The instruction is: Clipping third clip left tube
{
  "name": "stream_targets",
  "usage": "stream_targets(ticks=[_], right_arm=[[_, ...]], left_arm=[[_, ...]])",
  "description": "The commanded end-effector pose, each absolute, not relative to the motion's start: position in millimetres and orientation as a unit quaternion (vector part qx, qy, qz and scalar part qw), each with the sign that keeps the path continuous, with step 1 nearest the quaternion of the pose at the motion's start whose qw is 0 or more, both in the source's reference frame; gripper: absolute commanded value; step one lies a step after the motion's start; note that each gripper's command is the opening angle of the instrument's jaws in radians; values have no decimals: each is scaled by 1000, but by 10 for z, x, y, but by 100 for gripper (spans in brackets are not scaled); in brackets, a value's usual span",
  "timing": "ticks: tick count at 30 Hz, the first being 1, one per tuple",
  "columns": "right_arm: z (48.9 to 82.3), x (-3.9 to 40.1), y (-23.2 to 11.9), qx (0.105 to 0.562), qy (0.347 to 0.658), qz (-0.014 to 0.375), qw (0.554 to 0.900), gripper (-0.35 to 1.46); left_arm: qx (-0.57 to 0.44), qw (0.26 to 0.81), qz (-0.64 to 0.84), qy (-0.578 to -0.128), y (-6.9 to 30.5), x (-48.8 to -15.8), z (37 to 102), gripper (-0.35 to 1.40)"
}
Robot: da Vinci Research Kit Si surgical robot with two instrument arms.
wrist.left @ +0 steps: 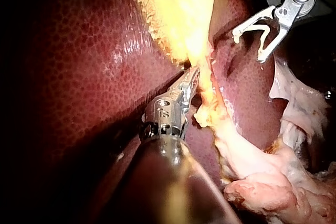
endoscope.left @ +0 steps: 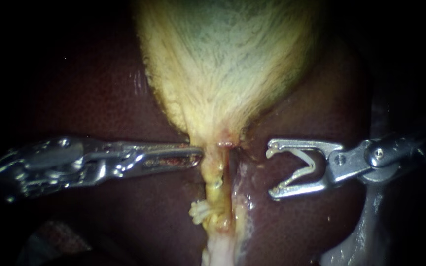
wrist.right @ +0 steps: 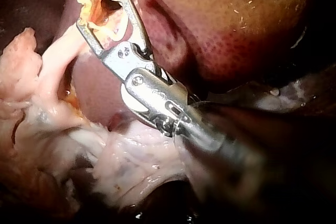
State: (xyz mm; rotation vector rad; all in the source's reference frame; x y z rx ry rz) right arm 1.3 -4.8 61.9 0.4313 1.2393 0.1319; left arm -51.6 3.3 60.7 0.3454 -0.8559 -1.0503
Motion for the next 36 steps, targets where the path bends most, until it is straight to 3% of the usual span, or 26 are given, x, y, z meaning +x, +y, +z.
stream_targets(ticks=[1,8,15,21,36], right_arm=[[618,14,-49,200,576,62,790,60],[628,36,-67,191,574,63,794,60],[653,84,-100,228,563,95,789,60],[676,118,-109,233,557,110,789,60],[744,125,-113,239,552,117,790,58]], left_arm=[[159,765,-484,-394,33,-516,606,-35],[163,766,-482,-394,33,-503,599,-35],[158,766,-485,-392,40,-474,584,-35],[157,765,-486,-392,41,-469,581,-35],[156,766,-488,-389,38,-474,574,-35]])
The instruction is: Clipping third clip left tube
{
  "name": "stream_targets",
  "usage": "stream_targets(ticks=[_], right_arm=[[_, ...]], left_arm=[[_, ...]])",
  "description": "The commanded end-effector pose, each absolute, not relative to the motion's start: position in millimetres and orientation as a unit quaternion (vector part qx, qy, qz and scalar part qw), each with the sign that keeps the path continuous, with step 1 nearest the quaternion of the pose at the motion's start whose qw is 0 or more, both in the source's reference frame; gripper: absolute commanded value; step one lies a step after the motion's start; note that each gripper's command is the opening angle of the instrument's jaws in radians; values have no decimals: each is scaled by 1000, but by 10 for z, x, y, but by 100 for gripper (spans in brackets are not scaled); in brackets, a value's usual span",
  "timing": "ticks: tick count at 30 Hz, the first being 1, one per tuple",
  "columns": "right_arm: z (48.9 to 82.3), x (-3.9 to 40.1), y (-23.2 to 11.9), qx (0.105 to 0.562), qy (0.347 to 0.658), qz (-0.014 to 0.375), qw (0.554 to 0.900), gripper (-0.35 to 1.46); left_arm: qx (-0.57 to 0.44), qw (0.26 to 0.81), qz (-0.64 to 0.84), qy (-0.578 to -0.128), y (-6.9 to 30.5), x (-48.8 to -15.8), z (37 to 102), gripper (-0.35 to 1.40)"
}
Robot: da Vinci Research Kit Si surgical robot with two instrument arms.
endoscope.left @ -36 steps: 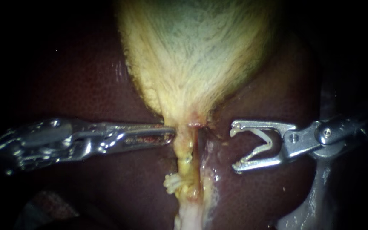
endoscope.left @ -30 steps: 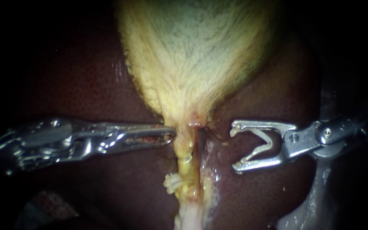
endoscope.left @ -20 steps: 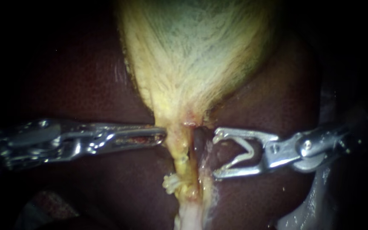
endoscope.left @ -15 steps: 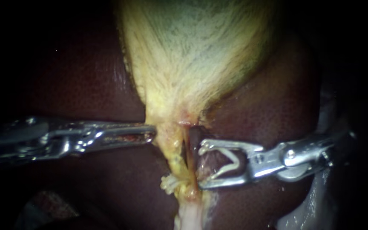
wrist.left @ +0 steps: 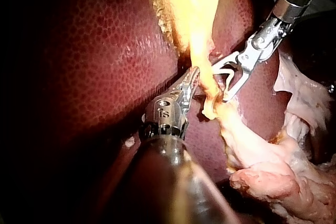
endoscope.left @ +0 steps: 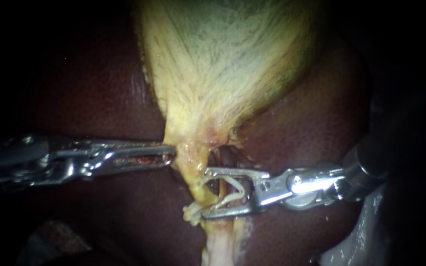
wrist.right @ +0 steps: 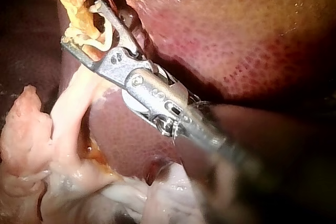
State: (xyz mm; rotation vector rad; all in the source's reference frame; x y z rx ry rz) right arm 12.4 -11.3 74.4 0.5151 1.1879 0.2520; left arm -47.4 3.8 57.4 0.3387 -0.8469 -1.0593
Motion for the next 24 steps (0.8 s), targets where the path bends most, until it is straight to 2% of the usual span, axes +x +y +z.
stream_targets(ticks=[1,14,24], right_arm=[[746,126,-114,239,552,116,791,58],[728,166,-139,273,556,81,781,56],[720,181,-124,289,560,63,774,54]], left_arm=[[156,766,-488,-389,38,-475,574,-35],[156,765,-489,-390,35,-490,572,-35],[157,765,-487,-390,33,-495,575,-35]])
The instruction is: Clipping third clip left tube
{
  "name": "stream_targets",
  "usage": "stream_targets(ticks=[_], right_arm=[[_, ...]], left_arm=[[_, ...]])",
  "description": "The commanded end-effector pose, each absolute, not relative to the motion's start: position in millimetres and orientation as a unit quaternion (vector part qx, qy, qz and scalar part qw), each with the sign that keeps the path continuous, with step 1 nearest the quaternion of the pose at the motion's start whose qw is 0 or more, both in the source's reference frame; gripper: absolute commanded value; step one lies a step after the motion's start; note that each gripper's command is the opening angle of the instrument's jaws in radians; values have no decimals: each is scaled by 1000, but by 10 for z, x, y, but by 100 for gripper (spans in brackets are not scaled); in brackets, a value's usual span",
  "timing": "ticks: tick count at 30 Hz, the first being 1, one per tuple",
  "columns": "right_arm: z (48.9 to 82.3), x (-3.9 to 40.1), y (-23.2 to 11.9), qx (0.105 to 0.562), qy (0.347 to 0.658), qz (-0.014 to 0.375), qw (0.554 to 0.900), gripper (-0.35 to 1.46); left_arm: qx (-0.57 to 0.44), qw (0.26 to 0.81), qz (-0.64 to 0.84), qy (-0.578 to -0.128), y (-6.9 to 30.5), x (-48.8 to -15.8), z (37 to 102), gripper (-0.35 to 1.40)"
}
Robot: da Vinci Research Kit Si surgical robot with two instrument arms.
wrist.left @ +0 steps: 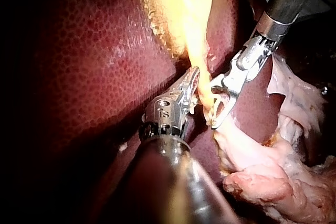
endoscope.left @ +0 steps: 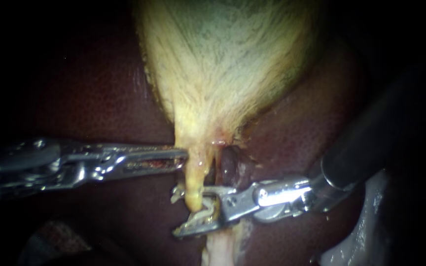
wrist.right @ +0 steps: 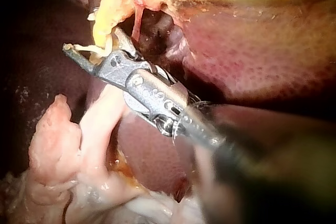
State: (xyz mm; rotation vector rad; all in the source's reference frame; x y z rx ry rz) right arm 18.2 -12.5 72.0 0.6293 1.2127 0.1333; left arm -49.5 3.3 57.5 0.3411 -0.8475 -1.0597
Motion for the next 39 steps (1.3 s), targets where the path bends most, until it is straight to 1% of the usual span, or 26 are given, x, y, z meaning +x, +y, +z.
stream_targets(ticks=[1,4,8,14,17,19,21,23,24,39], right_arm=[[717,181,-121,288,560,65,774,54],[705,180,-107,291,559,74,773,53],[692,178,-94,285,562,75,773,53],[688,175,-89,284,562,78,773,49],[688,174,-89,284,562,78,773,44],[688,170,-89,284,562,77,773,30],[688,165,-89,282,562,79,774,-5],[689,160,-89,277,562,82,775,-28],[690,158,-88,275,561,86,776,-33],[697,154,-91,277,558,93,777,-35]], left_arm=[[157,765,-487,-390,32,-495,575,-35],[158,765,-487,-391,32,-497,576,-35],[158,765,-486,-391,31,-499,577,-35],[158,765,-486,-391,31,-500,578,-35],[158,765,-486,-391,31,-500,578,-35],[158,765,-486,-391,30,-500,578,-35],[158,765,-486,-391,30,-501,579,-35],[159,765,-486,-391,30,-501,579,-35],[159,765,-486,-391,30,-501,579,-35],[158,765,-486,-391,30,-503,580,-35]])
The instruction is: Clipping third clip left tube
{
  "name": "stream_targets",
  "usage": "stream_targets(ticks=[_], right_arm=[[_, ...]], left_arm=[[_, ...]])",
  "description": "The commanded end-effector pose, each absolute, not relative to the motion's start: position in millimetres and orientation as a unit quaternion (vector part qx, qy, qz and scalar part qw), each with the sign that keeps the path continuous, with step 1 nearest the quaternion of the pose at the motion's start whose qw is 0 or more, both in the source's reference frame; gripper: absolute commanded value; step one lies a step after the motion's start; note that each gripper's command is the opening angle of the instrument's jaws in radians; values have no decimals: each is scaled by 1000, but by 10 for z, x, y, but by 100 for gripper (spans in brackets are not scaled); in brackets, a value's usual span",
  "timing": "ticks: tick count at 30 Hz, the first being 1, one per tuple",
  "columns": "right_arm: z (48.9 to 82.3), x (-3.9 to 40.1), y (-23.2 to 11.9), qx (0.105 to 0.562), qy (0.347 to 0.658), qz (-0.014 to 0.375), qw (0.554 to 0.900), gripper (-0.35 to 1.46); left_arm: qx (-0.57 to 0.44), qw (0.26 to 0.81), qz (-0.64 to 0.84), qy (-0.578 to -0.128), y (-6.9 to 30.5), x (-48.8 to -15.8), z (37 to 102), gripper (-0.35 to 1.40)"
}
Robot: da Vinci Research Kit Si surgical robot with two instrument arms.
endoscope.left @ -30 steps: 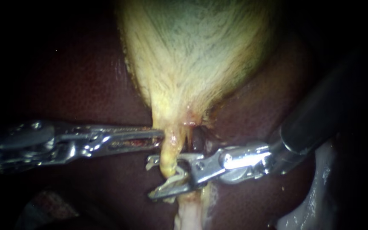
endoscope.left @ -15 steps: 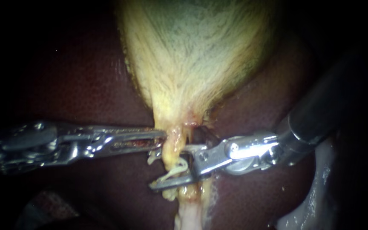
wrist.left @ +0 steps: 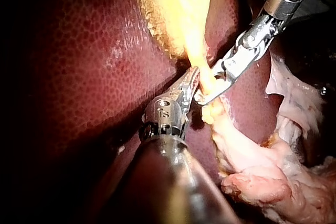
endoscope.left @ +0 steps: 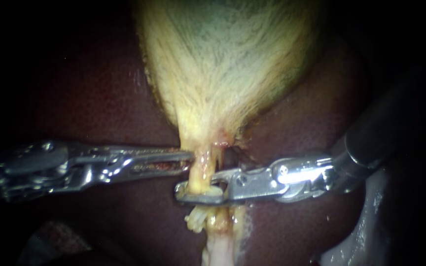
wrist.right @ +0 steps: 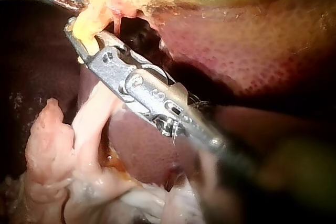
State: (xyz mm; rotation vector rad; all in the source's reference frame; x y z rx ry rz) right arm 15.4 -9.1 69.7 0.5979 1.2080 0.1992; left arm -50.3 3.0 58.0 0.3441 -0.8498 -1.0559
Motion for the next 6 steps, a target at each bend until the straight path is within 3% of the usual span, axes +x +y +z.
stream_targets(ticks=[1,6], right_arm=[[697,154,-91,277,558,93,777,-35],[698,154,-93,279,557,95,777,-35]], left_arm=[[158,765,-486,-391,30,-503,580,-35],[158,765,-486,-391,30,-503,580,-35]])
